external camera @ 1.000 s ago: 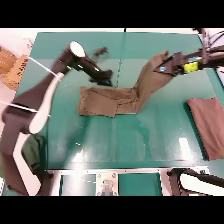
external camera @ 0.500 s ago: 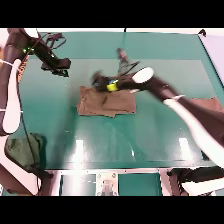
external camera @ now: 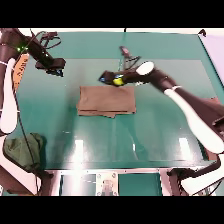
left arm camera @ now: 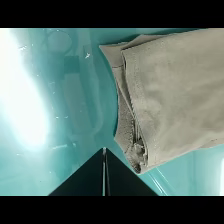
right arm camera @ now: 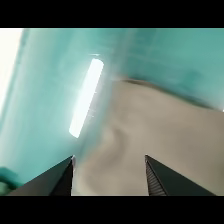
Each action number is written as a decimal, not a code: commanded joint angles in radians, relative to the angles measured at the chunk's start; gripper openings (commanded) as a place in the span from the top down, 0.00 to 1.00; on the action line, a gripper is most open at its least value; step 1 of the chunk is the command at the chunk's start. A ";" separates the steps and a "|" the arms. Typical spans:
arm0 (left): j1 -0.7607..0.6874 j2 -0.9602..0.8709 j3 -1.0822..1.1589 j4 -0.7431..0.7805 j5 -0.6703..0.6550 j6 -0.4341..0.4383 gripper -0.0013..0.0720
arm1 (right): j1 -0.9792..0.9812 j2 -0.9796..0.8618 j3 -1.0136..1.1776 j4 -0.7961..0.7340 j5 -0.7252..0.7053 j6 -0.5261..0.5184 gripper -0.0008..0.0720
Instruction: Fold the shirts.
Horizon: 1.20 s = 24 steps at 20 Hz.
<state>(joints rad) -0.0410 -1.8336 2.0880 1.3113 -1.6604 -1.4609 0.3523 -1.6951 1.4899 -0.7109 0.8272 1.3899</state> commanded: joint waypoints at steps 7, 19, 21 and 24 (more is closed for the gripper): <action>0.001 0.001 0.001 0.002 0.003 -0.005 0.95 | -0.418 -0.011 -0.186 -0.153 0.332 0.046 0.29; 0.001 0.001 0.000 0.001 0.002 -0.005 0.95 | -0.227 -0.137 -0.125 0.274 0.251 -0.141 0.97; 0.001 0.001 -0.020 0.000 0.002 -0.005 0.95 | -0.255 -0.089 -0.056 0.273 0.272 -0.134 0.97; 0.001 0.001 -0.066 0.001 0.000 -0.004 0.95 | -0.358 0.037 0.034 0.260 0.275 -0.108 0.97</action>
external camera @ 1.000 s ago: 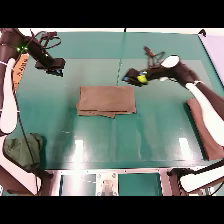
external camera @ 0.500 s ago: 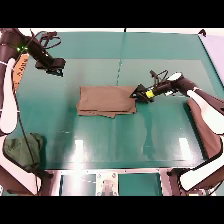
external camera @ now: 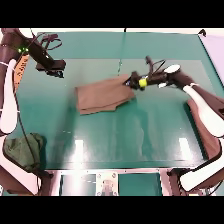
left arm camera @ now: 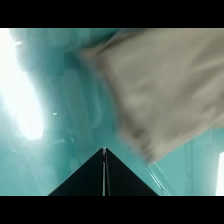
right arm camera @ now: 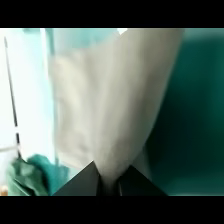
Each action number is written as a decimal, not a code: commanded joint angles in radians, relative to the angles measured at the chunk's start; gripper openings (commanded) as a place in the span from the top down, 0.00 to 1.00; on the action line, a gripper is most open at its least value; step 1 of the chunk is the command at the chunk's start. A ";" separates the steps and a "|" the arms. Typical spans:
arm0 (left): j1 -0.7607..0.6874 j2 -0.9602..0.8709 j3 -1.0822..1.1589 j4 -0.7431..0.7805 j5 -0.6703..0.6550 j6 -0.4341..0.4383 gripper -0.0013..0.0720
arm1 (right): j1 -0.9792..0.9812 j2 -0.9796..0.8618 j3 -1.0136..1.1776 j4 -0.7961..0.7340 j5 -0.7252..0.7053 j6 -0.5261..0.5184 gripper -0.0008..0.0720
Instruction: Fold the shirts.
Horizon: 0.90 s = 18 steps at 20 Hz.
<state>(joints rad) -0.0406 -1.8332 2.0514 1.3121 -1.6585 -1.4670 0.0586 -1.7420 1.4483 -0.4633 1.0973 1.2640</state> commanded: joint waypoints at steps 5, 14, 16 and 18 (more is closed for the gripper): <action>0.001 0.000 -0.033 0.000 0.000 0.002 0.95 | -0.372 0.249 0.185 -0.154 0.122 0.163 0.97; 0.001 0.000 -0.033 -0.003 0.001 0.001 0.95 | -0.987 0.325 0.221 -0.223 0.311 0.225 0.97; -0.002 0.000 -0.033 -0.004 0.001 0.001 0.95 | -1.052 0.335 0.221 -0.293 0.345 0.267 0.97; -0.002 0.000 -0.033 -0.014 0.000 0.001 0.95 | -1.098 0.357 0.229 -0.427 0.375 0.312 0.97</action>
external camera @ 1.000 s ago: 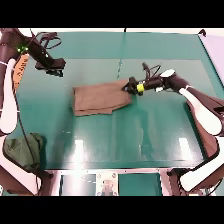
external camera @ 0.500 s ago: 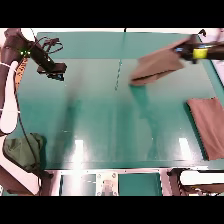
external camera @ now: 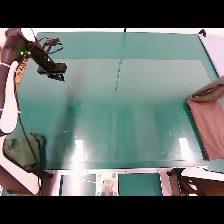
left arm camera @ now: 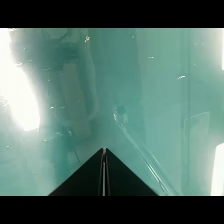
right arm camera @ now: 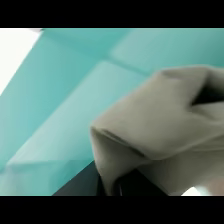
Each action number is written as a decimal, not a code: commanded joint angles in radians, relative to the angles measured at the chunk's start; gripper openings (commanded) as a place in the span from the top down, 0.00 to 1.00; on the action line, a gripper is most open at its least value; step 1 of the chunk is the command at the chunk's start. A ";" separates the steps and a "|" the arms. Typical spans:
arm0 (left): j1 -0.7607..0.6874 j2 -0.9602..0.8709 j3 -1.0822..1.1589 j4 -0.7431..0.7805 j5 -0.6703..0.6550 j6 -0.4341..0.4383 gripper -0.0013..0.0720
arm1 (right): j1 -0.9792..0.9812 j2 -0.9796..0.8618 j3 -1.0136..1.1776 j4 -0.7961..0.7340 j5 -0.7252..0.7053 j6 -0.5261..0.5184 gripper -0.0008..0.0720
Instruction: Fold the shirts.
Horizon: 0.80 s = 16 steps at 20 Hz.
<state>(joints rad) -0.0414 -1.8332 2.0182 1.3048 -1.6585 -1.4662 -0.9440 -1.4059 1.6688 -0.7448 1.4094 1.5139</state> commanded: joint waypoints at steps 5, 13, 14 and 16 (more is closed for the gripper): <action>-0.002 0.000 0.000 -0.011 0.000 0.000 0.95 | -0.110 0.032 0.021 -0.613 0.306 0.170 0.97; -0.001 0.000 0.000 -0.058 0.001 0.001 0.95 | -0.116 0.009 -0.364 -0.921 0.413 0.333 0.78; -0.001 0.000 0.000 -0.058 0.001 0.001 0.95 | -0.116 -0.003 -0.417 -0.977 0.414 0.353 0.44; -0.001 0.000 0.000 -0.058 0.015 0.010 0.95 | -0.116 -0.031 -0.453 -1.009 0.414 0.362 0.23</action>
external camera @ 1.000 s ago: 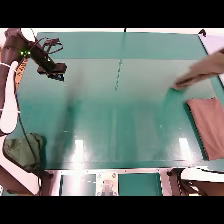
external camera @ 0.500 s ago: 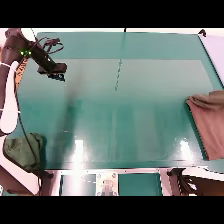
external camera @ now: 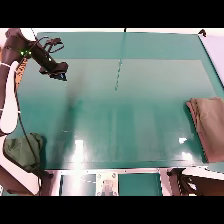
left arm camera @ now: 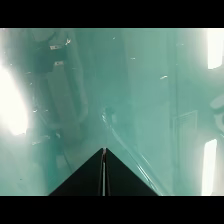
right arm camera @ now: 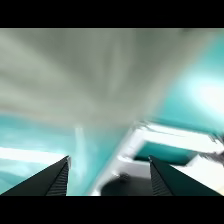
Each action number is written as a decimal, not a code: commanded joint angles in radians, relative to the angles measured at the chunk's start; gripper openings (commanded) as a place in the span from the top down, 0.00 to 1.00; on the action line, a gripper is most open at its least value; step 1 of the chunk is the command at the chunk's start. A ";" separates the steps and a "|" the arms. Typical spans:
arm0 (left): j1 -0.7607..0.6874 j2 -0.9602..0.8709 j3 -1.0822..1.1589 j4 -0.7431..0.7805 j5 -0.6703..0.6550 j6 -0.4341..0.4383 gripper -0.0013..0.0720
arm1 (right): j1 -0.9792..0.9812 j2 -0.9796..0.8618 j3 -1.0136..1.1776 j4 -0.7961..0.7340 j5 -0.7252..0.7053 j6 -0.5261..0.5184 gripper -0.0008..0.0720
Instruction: Fold the shirts.
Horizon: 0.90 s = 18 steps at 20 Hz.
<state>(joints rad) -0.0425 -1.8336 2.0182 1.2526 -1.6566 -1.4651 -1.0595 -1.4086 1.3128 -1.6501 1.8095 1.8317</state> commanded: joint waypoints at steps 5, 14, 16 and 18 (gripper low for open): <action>0.000 0.017 0.001 -0.088 0.035 0.007 0.95 | 0.106 -0.072 0.058 0.077 -0.044 0.053 0.98; 0.000 0.263 -0.111 -0.161 -0.023 -0.074 0.95 | 0.609 0.046 -0.010 0.278 -0.359 -0.114 0.97; -0.008 0.379 -0.283 -0.152 -0.002 -0.076 0.95 | 0.683 0.117 -0.163 0.278 -0.401 -0.143 0.97; -0.039 0.520 -0.512 -0.114 0.052 -0.094 0.95 | 0.727 0.205 -0.312 0.279 -0.441 -0.151 0.97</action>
<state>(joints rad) -0.0586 -1.4654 1.7298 1.1091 -1.6493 -1.5318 -0.4252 -1.2972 1.1702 -1.3853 1.4509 1.7206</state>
